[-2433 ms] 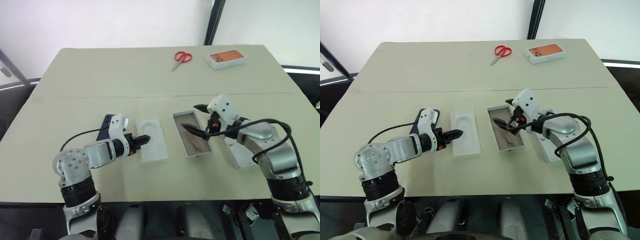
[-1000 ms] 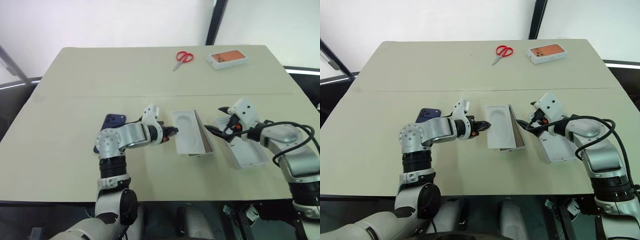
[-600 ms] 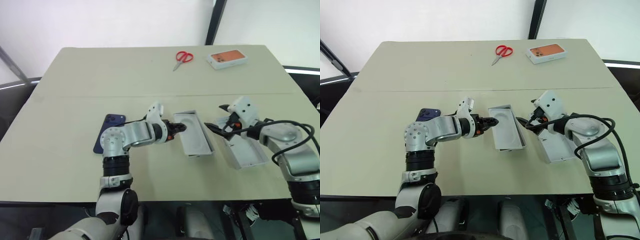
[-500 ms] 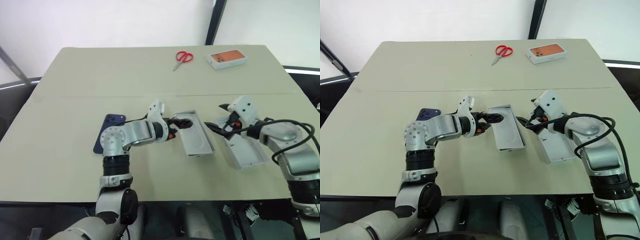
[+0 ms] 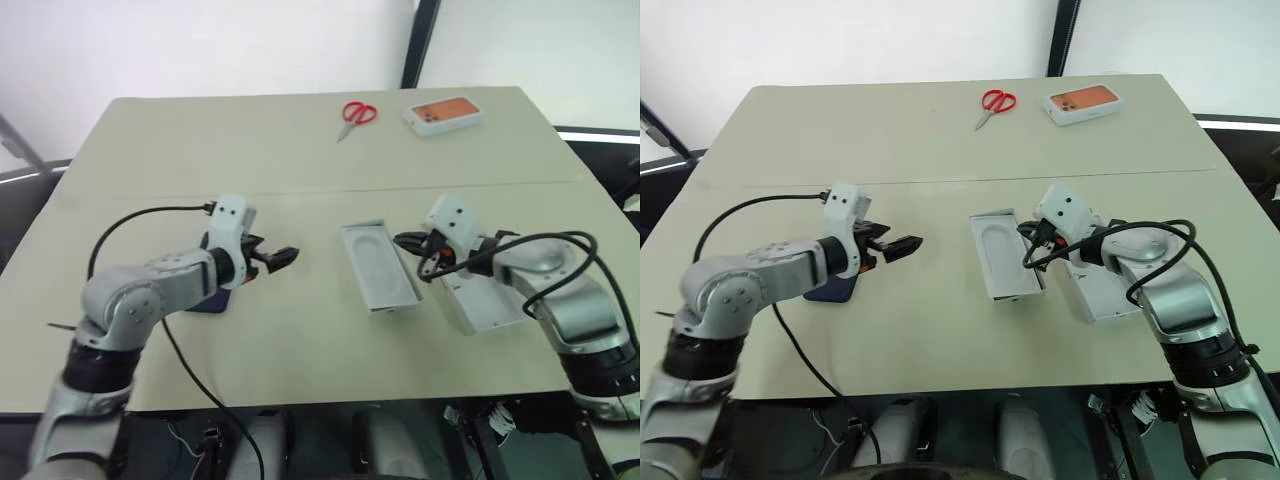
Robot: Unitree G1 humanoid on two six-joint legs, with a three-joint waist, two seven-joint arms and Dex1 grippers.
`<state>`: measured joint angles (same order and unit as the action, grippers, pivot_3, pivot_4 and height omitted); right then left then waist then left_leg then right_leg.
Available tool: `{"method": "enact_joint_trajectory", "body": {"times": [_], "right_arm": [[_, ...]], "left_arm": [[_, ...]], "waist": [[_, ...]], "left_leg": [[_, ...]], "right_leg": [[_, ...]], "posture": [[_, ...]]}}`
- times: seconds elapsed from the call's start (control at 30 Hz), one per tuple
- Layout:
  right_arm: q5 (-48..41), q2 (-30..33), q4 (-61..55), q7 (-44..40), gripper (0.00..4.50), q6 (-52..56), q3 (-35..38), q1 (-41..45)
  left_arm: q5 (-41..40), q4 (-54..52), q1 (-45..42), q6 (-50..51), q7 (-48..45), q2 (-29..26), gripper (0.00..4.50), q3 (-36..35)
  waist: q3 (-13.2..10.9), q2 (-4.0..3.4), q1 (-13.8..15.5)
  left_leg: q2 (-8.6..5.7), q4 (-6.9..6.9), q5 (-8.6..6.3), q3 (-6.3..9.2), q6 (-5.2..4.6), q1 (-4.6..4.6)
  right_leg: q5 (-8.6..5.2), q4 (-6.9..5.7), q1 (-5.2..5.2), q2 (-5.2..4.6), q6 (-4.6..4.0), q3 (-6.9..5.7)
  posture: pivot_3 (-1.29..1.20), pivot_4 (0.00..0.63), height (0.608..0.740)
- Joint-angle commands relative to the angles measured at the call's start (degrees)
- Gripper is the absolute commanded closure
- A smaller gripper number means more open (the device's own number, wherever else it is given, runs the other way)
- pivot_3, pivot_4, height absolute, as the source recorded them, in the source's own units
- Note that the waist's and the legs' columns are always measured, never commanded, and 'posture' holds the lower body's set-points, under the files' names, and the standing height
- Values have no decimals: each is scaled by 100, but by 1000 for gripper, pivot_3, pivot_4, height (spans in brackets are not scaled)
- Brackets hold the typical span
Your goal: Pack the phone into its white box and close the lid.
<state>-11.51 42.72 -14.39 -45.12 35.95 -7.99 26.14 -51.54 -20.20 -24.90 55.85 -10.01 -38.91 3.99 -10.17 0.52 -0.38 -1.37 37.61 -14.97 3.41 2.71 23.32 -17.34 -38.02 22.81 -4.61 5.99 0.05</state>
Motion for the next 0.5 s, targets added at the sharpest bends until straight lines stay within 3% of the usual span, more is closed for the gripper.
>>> {"method": "enact_joint_trajectory", "body": {"times": [0.03,0.23,0.5], "right_arm": [[401,-156,203,157,4443,46,-392,289],[885,-615,1060,434,4443,-10,-785,775],[1321,-1104,2023,700,4443,-173,-910,1169]], "left_arm": [[878,-299,362,-1310,-1571,-414,0,222],[1612,-333,1102,-2488,-3048,-819,0,181],[1828,-382,1469,-2530,-3555,-779,0,10]], "waist": [[0,1,32],[-3,-2,-23],[-4,-3,-44]], "left_leg": [[2,1,-3,-1,-6,2],[9,0,-15,-3,-27,4],[14,-5,-20,-2,-36,3]], "right_leg": [[0,2,0,-5,0,0],[0,3,4,-11,0,2],[1,-2,8,-6,1,0]], "posture": [[0,150,740],[0,150,740],[0,150,740]]}}
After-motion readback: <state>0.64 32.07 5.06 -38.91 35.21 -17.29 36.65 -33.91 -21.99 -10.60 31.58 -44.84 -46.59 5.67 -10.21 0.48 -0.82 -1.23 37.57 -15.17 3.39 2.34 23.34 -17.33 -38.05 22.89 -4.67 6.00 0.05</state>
